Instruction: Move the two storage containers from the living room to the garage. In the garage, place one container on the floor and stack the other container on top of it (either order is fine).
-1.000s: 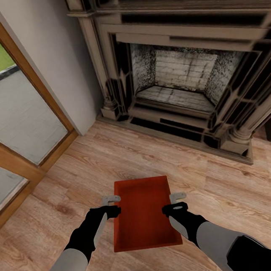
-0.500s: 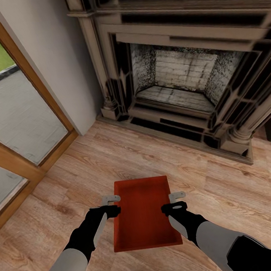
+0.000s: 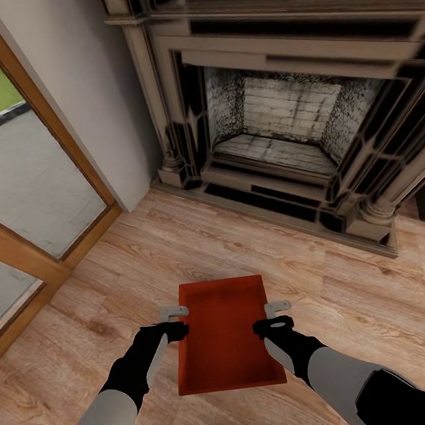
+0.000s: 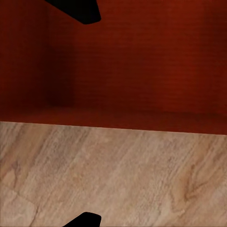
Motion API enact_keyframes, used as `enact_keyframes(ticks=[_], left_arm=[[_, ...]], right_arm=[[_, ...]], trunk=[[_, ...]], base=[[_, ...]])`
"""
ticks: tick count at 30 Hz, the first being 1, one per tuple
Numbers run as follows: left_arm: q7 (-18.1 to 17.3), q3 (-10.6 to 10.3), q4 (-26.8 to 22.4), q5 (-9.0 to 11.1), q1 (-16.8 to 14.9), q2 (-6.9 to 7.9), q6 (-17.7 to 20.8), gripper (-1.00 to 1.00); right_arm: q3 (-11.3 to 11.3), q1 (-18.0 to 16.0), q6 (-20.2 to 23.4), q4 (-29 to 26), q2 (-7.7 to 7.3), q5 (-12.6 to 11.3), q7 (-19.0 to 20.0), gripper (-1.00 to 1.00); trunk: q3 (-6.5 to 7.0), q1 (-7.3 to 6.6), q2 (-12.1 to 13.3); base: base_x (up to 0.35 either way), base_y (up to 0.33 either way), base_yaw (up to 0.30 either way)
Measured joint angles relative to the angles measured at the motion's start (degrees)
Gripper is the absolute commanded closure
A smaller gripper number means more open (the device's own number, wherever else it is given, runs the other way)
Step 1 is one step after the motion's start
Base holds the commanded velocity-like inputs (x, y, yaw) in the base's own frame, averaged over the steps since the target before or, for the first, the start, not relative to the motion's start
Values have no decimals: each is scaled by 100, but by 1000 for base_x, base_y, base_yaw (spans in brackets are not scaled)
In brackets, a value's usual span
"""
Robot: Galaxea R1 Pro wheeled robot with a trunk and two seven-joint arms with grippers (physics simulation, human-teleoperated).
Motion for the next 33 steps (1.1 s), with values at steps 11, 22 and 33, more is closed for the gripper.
enact_keyframes(ticks=[11,22,33], left_arm=[[0,31,0,5,3,-8,0,-100],[0,33,6,12,0,-9,6,-100],[-1,34,26,25,1,8,1,-100]], right_arm=[[4,0,4,27,-8,-5,-3,-100],[9,0,-1,97,-40,-5,-4,-100],[9,0,-14,98,-16,12,5,-100]], trunk=[[-36,44,-82],[-36,44,-82],[-36,44,-82]], base=[[0,0,0],[0,0,0],[0,0,0]])
